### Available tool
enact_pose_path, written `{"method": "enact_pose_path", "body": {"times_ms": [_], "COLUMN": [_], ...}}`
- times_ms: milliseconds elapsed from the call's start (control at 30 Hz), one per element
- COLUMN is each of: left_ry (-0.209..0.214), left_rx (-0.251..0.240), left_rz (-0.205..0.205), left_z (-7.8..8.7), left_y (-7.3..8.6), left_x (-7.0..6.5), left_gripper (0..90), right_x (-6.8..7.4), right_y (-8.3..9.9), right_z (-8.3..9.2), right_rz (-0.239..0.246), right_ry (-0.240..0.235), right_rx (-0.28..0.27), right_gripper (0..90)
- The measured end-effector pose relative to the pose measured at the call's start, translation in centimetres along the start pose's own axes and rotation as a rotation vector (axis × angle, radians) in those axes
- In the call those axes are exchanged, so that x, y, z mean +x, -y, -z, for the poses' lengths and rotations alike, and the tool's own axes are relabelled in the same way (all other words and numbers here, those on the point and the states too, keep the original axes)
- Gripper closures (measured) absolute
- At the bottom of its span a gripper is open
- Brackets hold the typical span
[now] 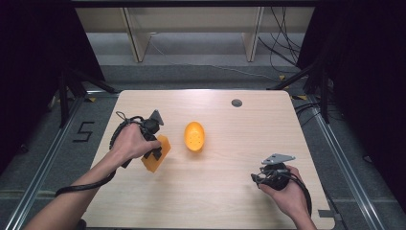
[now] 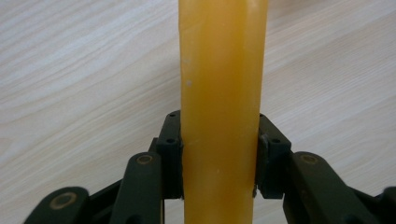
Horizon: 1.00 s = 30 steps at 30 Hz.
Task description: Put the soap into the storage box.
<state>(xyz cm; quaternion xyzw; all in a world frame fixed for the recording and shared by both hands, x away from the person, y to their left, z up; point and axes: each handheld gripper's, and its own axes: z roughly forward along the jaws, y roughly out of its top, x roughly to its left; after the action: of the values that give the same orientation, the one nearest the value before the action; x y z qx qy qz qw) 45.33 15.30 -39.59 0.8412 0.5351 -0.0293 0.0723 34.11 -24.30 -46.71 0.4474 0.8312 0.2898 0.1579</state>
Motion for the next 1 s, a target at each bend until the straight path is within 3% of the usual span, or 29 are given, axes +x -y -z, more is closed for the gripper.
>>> {"method": "enact_pose_path", "body": {"times_ms": [167, 433, 600, 667, 767, 833, 900, 1000], "left_ry": [0.022, 0.051, 0.062, 0.060, 0.073, 0.076, 0.082, 0.084], "left_rx": [0.000, -0.076, -0.105, -0.157, -0.236, -0.296, -0.352, -0.397], "left_rz": [0.019, 0.036, 0.090, 0.130, 0.119, 0.096, 0.106, 0.121], "left_z": [0.4, 0.9, 1.1, 1.1, 1.4, 1.5, 1.4, 1.3], "left_y": [-1.2, -2.5, -2.9, -3.1, -3.2, -3.1, -2.9, -2.7], "left_x": [-0.7, -1.4, -1.4, -1.6, -1.6, -1.5, -1.7, -1.8], "left_gripper": [60.8, 60.8, 60.8, 60.8, 60.8, 60.8, 60.8, 60.8], "right_x": [0.0, 0.0, -0.1, 0.0, -0.1, 0.0, 0.0, 0.0], "right_y": [0.0, 0.0, 0.0, 0.0, 0.0, 0.0, 0.0, 0.0], "right_z": [0.0, 0.1, 0.0, 0.0, 0.0, 0.1, 0.1, 0.1], "right_rz": [-0.002, -0.017, -0.004, -0.004, 0.003, -0.017, -0.016, -0.017], "right_ry": [-0.003, -0.009, -0.009, -0.009, -0.005, -0.009, -0.011, -0.011], "right_rx": [0.005, 0.009, 0.005, 0.006, 0.002, 0.011, 0.009, 0.009], "right_gripper": [54.3, 54.4, 54.4, 54.4, 54.3, 54.4, 54.4, 54.4]}}
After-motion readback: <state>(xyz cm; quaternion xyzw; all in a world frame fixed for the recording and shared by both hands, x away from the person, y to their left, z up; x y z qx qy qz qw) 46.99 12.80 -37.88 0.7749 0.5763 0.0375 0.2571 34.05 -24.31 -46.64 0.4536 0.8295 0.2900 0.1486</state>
